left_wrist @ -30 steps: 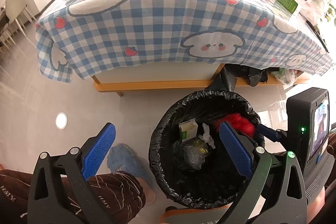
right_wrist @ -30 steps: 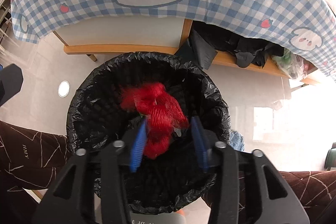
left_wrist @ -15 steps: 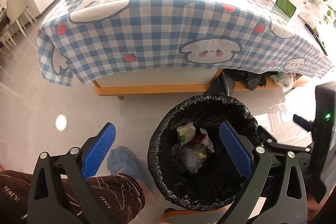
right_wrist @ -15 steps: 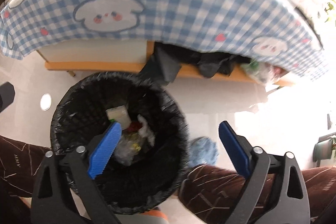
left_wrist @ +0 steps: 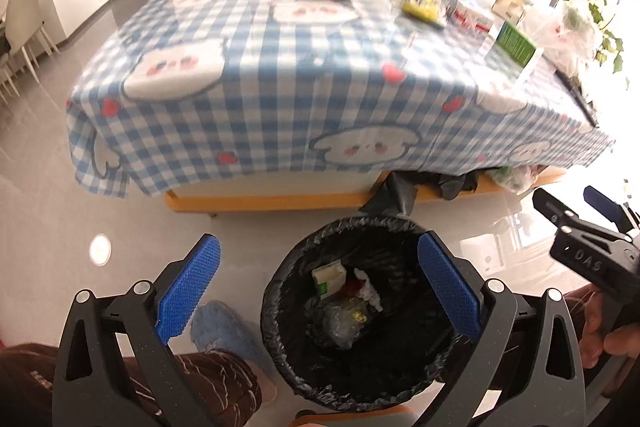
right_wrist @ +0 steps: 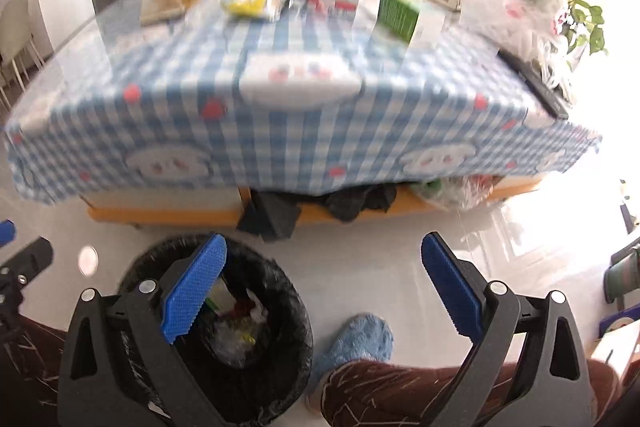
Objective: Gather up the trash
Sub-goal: 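Raise both open tools from the bin back toward the table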
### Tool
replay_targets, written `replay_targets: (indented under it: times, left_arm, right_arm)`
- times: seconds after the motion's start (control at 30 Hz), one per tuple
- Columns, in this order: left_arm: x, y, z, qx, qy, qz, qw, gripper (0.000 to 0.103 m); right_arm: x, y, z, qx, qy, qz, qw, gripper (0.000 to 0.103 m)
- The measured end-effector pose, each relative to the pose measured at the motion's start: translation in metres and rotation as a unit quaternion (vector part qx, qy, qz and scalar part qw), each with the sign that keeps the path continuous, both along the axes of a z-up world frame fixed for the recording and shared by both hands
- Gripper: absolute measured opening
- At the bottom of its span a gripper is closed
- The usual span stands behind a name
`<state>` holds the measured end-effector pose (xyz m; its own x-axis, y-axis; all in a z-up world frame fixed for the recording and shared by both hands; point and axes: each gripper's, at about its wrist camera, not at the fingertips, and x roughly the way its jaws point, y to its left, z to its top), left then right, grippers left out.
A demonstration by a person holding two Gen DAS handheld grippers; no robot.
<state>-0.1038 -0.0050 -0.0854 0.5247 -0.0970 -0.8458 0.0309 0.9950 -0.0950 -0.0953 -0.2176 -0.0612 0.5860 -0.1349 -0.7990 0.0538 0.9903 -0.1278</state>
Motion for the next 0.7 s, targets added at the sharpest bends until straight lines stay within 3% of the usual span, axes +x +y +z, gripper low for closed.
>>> replay_targets:
  times: [0.13, 0.7]
  left_arm:
    - [0.014, -0.004, 0.015, -0.001, -0.012, -0.003, 0.9999, 0.097]
    - [0.090, -0.010, 0.063, 0.011, -0.044, -0.001, 0.9990, 0.097]
  right_arm:
    - [0.008, -0.007, 0.021, -0.003, -0.024, 0.001, 1.000, 0.094]
    - [0.075, -0.029, 0.069, 0.011, -0.052, 0.010, 0.999, 0.094]
